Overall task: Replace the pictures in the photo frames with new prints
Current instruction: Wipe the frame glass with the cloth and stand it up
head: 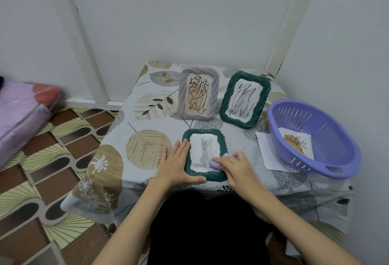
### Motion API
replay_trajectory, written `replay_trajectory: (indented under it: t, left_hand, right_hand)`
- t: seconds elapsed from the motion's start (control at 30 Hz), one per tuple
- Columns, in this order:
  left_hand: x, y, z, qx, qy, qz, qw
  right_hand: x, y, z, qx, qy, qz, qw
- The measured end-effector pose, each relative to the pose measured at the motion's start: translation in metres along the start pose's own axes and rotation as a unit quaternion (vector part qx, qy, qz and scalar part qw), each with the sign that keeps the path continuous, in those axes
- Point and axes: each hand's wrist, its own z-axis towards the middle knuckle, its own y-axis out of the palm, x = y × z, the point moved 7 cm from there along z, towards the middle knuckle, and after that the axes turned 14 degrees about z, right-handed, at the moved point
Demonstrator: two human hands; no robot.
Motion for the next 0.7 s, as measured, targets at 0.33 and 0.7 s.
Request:
replay_trajectory:
  t: [0.33,0.7]
  left_hand:
    - [0.000,-0.001,0.001,-0.004,-0.001,0.000,1.000]
    - [-0.001,-0.001,0.000,-0.005,-0.007,-0.004,1.000]
  right_hand:
    - [0.008,0.000,0.013,-0.003,0.038,-0.001,0.999]
    - [0.004,-0.002,0.006,-0.010,0.004,-0.032,0.999]
